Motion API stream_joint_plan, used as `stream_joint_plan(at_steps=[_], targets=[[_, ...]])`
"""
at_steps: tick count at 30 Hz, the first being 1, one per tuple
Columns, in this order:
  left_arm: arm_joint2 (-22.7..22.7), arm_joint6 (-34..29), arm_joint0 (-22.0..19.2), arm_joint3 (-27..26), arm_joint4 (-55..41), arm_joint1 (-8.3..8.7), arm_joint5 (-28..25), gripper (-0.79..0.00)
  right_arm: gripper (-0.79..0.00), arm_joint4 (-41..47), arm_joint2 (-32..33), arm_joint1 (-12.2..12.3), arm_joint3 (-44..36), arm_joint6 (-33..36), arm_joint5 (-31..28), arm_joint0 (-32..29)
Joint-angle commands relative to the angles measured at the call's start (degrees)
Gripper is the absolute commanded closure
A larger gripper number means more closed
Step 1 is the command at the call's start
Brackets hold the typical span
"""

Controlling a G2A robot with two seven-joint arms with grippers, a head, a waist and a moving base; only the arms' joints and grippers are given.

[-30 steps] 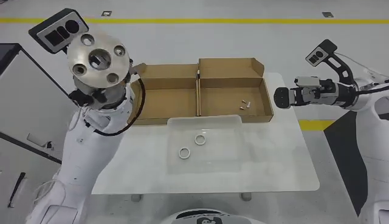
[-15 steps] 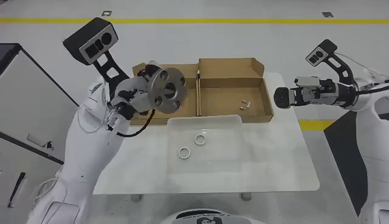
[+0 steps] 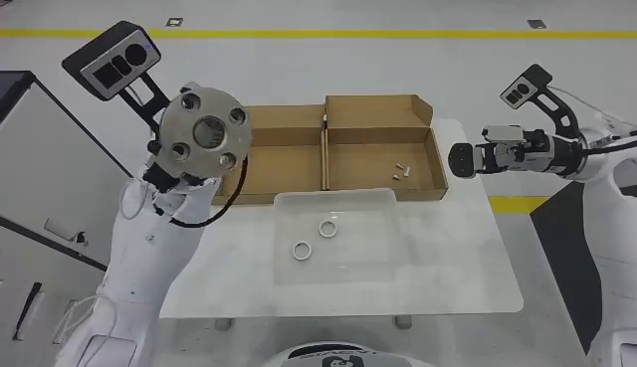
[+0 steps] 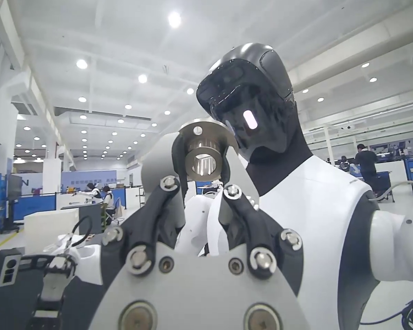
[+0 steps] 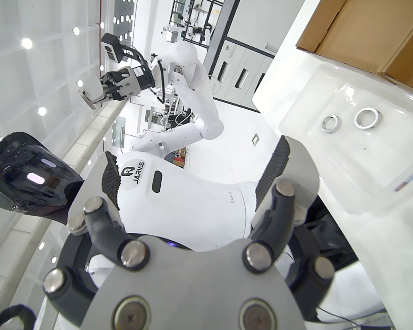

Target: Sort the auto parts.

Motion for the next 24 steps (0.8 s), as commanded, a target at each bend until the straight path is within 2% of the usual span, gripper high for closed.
stream_joint_plan(at_steps=[1,8,12,19,24], targets=[[0.24,0.00,0.00,0.71,3.99,0.32,0.00,0.000,-0.785,0.00,0.00,0.00,0.00,0.00,0.00,0.00],[0.42,-1.37,-0.79,1.84,14.38,2.04,1.37,0.000,-0.785,0.00,0.00,0.00,0.00,0.00,0.00,0.00],[1.27,0.17,-0.77,1.44,9.13,2.28,0.00,0.000,-0.785,0.00,0.00,0.00,0.00,0.00,0.00,0.00],[1.09,0.01,-0.52,-1.22,-5.09,0.71,0.00,0.000,-0.785,0.00,0.00,0.00,0.00,0.00,0.00,0.00],[1.52,0.01,-0.83,-0.77,-4.92,-0.17,0.00,0.000,-0.785,0.00,0.00,0.00,0.00,0.00,0.00,0.00]])
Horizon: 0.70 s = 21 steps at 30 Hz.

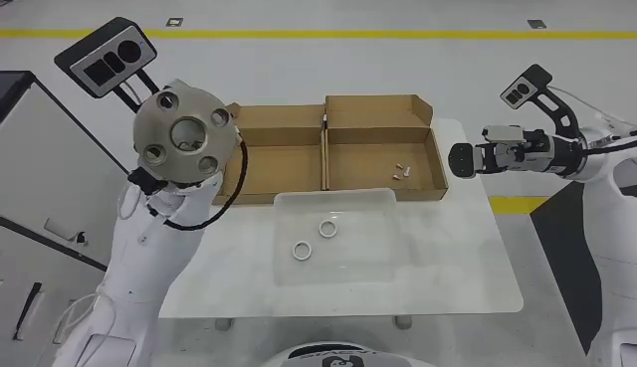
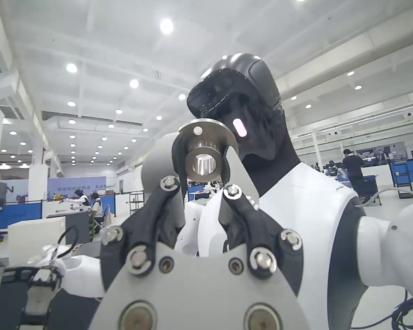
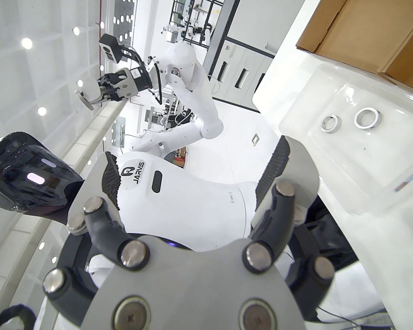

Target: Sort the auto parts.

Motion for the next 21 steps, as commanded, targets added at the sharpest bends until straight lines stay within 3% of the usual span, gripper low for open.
stream_joint_plan(at_steps=[1,16,21], targets=[[0.05,0.00,0.08,0.21,-1.79,-0.36,0.00,0.000,-0.785,0.00,0.00,0.00,0.00,0.00,0.00,0.00],[-0.09,0.00,-0.34,0.06,-0.49,-0.55,0.00,0.000,-0.785,0.00,0.00,0.00,0.00,0.00,0.00,0.00],[-2.06,1.31,1.49,0.66,6.37,-0.29,5.83,0.000,-0.785,0.00,0.00,0.00,0.00,0.00,0.00,0.00]])
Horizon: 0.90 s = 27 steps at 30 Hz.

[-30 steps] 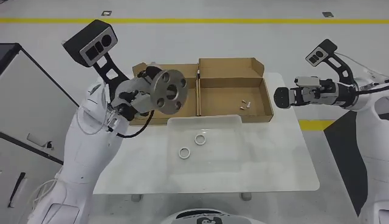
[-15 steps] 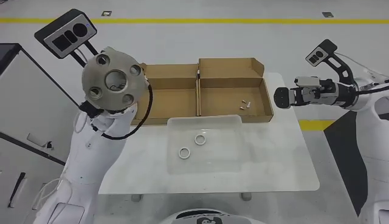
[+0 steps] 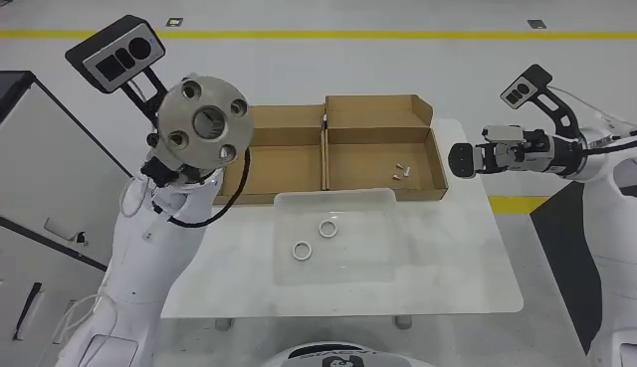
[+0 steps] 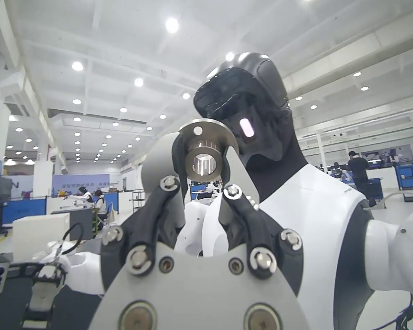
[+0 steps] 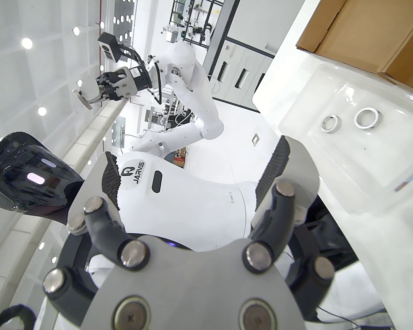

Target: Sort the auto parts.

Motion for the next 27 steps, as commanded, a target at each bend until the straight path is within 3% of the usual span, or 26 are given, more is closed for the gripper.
stream_joint_plan(at_steps=[1,6,12,17,24,27], targets=[[-1.09,-0.37,0.69,0.43,3.93,0.22,2.82,0.000,-0.785,0.00,0.00,0.00,0.00,0.00,0.00,0.00],[-2.91,1.08,2.60,2.28,9.84,0.50,6.86,0.000,-0.785,0.00,0.00,0.00,0.00,0.00,0.00,0.00],[-4.86,2.34,-1.42,7.43,22.09,0.72,12.90,0.000,-0.785,0.00,0.00,0.00,0.00,0.00,0.00,0.00],[-6.14,-4.19,-4.64,10.65,35.66,1.64,18.44,0.000,-0.785,0.00,0.00,0.00,0.00,0.00,0.00,0.00],[-9.30,-11.92,-2.60,10.34,47.22,3.33,23.23,0.000,-0.785,0.00,0.00,0.00,0.00,0.00,0.00,0.00],[-9.90,-18.62,-2.27,9.47,53.05,4.24,24.75,0.000,-0.785,0.00,0.00,0.00,0.00,0.00,0.00,0.00]])
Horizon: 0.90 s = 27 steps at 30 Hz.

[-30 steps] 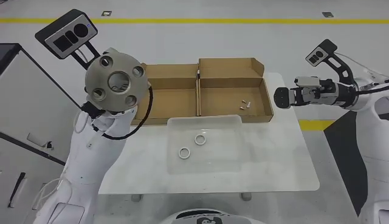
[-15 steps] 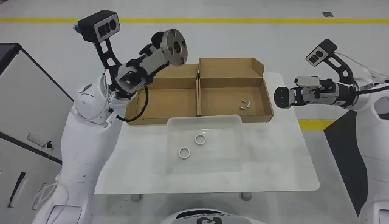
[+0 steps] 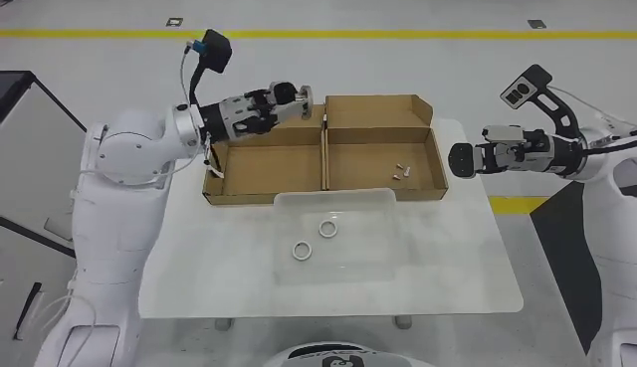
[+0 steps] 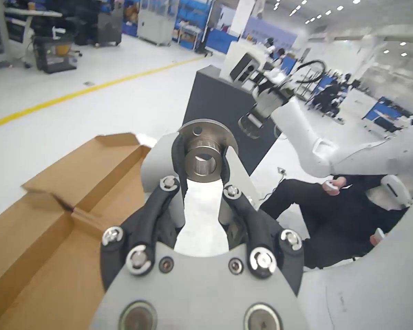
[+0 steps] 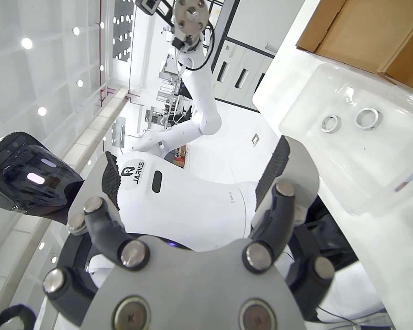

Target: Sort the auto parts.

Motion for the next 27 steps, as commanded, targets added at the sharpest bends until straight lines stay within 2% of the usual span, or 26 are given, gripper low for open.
stream_joint_plan(at_steps=[1,7,13,18,27], targets=[[-0.41,-3.40,0.15,-0.03,3.22,0.47,1.07,0.000,-0.785,0.00,0.00,0.00,0.00,0.00,0.00,0.00],[0.97,-9.02,-2.02,2.14,8.21,1.36,1.53,0.000,-0.785,0.00,0.00,0.00,0.00,0.00,0.00,0.00],[6.10,-11.33,-8.63,9.26,13.40,1.42,-0.02,0.000,-0.785,0.00,0.00,0.00,0.00,0.00,0.00,0.00],[13.45,-11.81,-15.38,17.38,17.51,0.63,-2.69,0.000,-0.785,0.00,0.00,0.00,0.00,0.00,0.00,0.00],[30.36,-8.90,-25.86,32.94,25.16,-1.96,-5.72,0.000,-0.785,0.00,0.00,0.00,0.00,0.00,0.00,0.00]])
